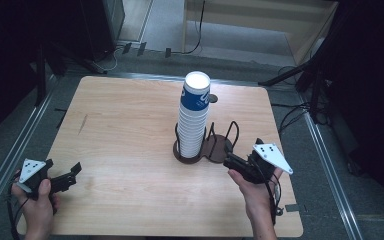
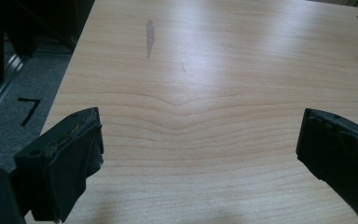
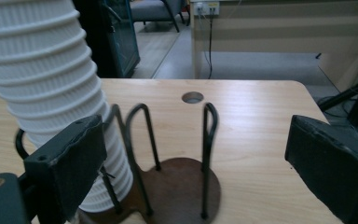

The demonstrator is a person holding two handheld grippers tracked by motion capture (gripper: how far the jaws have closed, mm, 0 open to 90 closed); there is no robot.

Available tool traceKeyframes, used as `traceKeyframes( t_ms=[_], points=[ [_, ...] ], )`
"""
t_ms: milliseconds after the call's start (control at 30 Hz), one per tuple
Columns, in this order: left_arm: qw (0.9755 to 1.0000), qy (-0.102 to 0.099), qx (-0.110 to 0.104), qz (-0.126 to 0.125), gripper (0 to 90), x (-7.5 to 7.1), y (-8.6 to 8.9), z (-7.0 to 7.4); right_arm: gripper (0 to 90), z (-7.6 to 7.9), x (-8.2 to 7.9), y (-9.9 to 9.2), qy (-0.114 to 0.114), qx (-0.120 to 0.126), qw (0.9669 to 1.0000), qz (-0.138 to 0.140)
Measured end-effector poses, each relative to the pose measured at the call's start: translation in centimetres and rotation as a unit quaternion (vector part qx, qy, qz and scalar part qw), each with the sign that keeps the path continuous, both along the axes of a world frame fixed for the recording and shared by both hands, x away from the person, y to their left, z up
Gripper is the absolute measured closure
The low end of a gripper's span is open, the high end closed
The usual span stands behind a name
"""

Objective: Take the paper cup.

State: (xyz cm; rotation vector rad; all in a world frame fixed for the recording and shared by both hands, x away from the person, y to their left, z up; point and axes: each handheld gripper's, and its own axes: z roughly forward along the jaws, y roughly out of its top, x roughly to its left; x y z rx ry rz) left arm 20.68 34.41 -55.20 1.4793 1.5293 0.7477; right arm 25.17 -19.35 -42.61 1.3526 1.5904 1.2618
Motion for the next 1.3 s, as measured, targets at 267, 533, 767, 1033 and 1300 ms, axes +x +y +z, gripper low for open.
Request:
traceKeyframes(
  t_ms=[267, 533, 767, 1033, 1300],
  points=[
    [0.9999, -0.004, -0.010, 0.000, 1.5, 0.0, 0.1, 0.0, 5.4, 0.8, 1.1, 2.8, -0.005, 0.010, 0.9998, 0.018],
    [0.9999, -0.002, -0.011, -0.003, 1.5, 0.0, 0.2, 0.0, 5.8, 2.1, 1.9, 5.6, -0.018, 0.010, 0.9990, 0.039],
    [0.9999, -0.002, -0.009, -0.007, 1.5, 0.0, 0.1, 0.0, 5.8, 2.8, 2.5, 7.4, -0.023, 0.013, 0.9984, 0.050],
    [0.9999, -0.002, -0.009, -0.008, 1.5, 0.1, 0.1, 0.0, 6.0, 3.2, 3.0, 8.7, -0.027, 0.013, 0.9980, 0.056],
    [0.9999, -0.001, -0.007, -0.009, 1.5, 0.1, 0.1, 0.0, 6.0, 3.8, 3.5, 9.9, -0.032, 0.012, 0.9976, 0.061]
  ],
)
